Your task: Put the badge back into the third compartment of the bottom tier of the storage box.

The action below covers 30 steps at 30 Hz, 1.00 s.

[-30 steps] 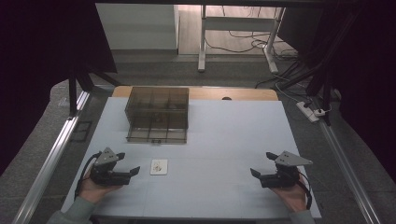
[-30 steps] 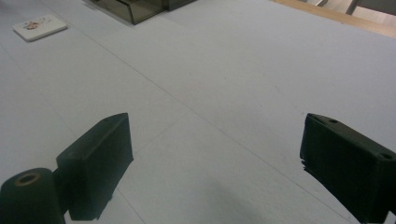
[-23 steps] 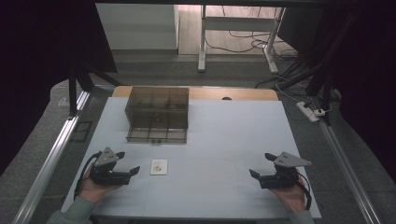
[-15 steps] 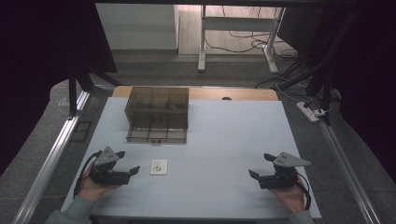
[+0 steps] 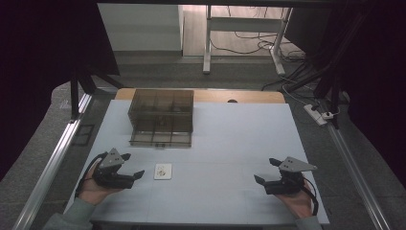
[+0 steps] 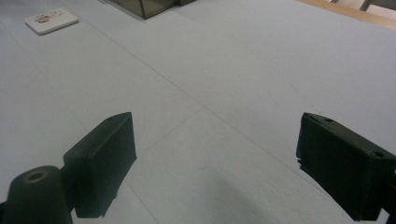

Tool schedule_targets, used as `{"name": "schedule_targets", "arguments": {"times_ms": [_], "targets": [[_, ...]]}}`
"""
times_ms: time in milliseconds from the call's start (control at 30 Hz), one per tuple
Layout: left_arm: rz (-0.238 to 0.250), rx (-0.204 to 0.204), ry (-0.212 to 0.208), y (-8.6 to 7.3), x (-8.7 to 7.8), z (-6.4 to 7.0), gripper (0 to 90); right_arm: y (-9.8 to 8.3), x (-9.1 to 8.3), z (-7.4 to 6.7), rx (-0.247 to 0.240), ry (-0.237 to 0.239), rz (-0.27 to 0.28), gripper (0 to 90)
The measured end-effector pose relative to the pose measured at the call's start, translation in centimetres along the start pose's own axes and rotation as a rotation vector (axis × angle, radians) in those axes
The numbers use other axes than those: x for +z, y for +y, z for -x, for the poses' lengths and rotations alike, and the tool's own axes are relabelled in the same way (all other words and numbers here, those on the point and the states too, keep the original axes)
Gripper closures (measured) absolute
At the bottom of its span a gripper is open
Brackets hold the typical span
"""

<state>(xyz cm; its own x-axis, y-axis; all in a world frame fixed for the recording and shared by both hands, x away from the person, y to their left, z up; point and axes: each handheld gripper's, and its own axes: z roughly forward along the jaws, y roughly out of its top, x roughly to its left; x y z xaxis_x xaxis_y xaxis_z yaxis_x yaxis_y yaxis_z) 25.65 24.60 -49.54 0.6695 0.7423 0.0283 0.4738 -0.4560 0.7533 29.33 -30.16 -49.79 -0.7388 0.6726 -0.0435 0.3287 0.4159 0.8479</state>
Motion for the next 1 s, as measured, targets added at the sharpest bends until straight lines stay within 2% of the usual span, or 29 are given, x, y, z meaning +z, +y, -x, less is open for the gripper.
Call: {"name": "schedule_targets", "arguments": {"times_ms": [300,567,700,833,900,1000], "targets": [[-0.025,0.005,-0.037,0.5,0.1,-0.6,19.2,0.0,0.1,0.0,0.001,0.007,-0.001,12.2],[-0.043,0.038,-0.058,1.1,0.3,-0.4,19.1,0.0,0.1,-0.1,0.003,0.015,-0.002,12.8],[-0.054,0.041,-0.087,1.5,0.6,-0.6,19.2,0.0,0.1,-0.1,0.002,0.015,-0.004,13.0],[-0.068,0.063,-0.121,2.1,0.9,-0.7,19.6,-0.1,0.2,0.0,0.006,0.021,-0.005,12.9],[-0.06,0.064,-0.147,2.3,1.1,-0.8,20.2,-0.1,0.3,-0.1,0.005,0.024,-0.006,12.9],[-0.05,0.062,-0.162,2.6,1.3,-0.9,20.4,0.0,0.2,-0.1,0.011,0.03,-0.001,13.0]]}}
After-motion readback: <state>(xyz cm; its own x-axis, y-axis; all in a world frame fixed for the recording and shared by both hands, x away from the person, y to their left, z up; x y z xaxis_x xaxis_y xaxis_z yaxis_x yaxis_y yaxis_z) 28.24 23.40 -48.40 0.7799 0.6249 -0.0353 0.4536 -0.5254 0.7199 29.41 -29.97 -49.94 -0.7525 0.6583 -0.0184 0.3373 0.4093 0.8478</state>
